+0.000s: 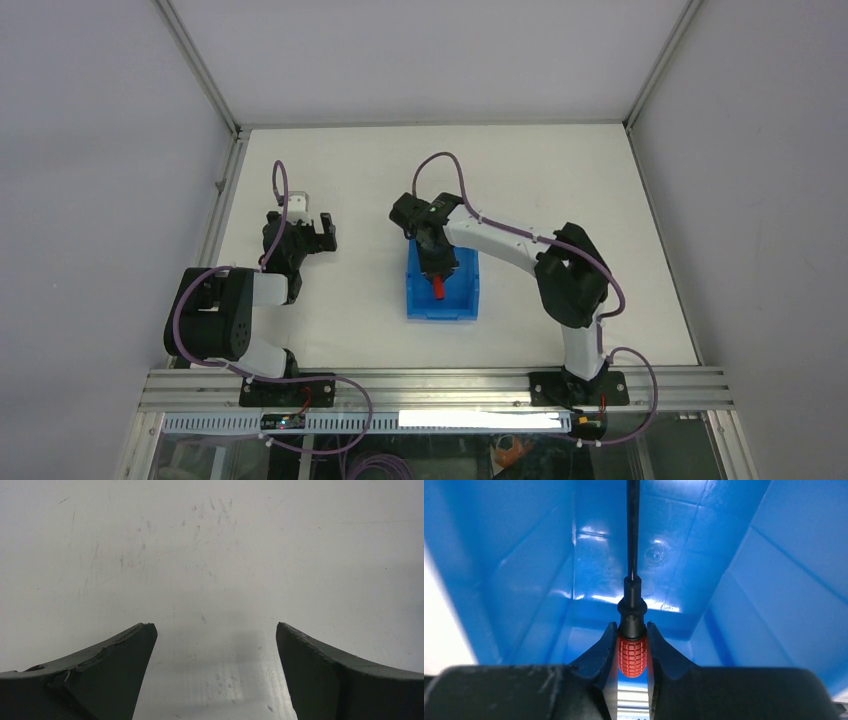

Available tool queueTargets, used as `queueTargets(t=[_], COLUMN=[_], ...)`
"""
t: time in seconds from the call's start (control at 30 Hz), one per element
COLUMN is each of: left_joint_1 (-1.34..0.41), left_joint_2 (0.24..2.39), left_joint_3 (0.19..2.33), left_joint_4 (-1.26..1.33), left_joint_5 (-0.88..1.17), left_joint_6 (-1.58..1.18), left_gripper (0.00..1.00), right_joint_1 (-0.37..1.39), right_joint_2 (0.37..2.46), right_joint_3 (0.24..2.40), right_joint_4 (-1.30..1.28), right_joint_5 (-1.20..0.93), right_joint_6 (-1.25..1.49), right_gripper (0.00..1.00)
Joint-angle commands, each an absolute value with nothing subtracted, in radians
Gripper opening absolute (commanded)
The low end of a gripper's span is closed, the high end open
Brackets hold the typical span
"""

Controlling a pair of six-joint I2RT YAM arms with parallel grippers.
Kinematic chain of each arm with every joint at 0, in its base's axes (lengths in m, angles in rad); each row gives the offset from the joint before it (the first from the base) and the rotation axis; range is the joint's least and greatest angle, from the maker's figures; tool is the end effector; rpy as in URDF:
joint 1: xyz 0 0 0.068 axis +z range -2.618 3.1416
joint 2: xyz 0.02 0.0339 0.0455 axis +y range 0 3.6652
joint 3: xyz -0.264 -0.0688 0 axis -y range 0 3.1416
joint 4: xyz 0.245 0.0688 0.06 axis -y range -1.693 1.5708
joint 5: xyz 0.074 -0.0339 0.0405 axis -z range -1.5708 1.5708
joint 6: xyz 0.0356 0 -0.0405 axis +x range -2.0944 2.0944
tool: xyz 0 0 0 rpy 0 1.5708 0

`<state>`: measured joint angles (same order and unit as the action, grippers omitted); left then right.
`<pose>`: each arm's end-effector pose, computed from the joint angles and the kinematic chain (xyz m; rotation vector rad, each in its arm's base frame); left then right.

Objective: Put the screwdriver in the bin

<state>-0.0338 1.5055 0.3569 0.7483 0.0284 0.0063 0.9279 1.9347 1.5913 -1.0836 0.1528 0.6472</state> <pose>0.2586 -0.0098 0.1353 0.0581 1.9704 -0.0459 0.2325 0.3013 0.2262 -0.3942 2.9056 -0.0087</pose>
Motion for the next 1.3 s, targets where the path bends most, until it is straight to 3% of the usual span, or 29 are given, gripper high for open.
queueTargets(t=[0.0, 0.07, 0.2, 0.43, 0.53, 0.57, 0.63, 0.67, 0.97, 1.27], left_joint_1=[-0.044, -0.044, -0.044, -0.043, -0.044, -0.044, -0.044, -0.044, -0.044, -0.044], left_joint_2=[1.506, 1.506, 1.506, 1.506, 1.506, 1.506, 1.506, 1.506, 1.506, 1.506], left_joint_3=[0.379, 0.379, 0.379, 0.379, 0.379, 0.379, 0.379, 0.379, 0.379, 0.379], left_joint_4=[0.813, 0.813, 0.813, 0.813, 0.814, 0.813, 0.814, 0.814, 0.813, 0.813], left_joint_5=[0.045, 0.044, 0.044, 0.044, 0.044, 0.043, 0.045, 0.044, 0.044, 0.043], left_joint_6=[-0.009, -0.009, -0.009, -0.009, -0.009, -0.009, -0.009, -0.009, -0.009, -0.009], left_gripper=[0.99, 0.99, 0.99, 0.99, 0.99, 0.99, 0.99, 0.99, 0.99, 0.99], right_joint_1=[0.928, 0.928, 0.930, 0.945, 0.944, 0.945, 0.944, 0.942, 0.697, 0.499], right_joint_2=[1.923, 1.906, 1.867, 1.717, 1.624, 1.594, 1.529, 1.492, 1.150, 0.911], right_joint_3=[1.543, 1.521, 1.512, 1.550, 1.551, 1.548, 1.523, 1.503, 1.180, 0.726], right_joint_4=[-0.957, -0.939, -0.934, -0.981, -0.975, -0.968, -0.938, -0.917, -0.641, -0.310], right_joint_5=[0.216, 0.232, 0.268, 0.362, 0.373, 0.384, 0.423, 0.448, 0.358, 0.405], right_joint_6=[0.691, 0.704, 0.711, 0.689, 0.628, 0.582, 0.523, 0.496, 0.286, 0.276], right_gripper=[0.25, 0.34, 0.40, 0.40, 0.46, 0.57, 0.96, 0.99, 0.99, 0.99])
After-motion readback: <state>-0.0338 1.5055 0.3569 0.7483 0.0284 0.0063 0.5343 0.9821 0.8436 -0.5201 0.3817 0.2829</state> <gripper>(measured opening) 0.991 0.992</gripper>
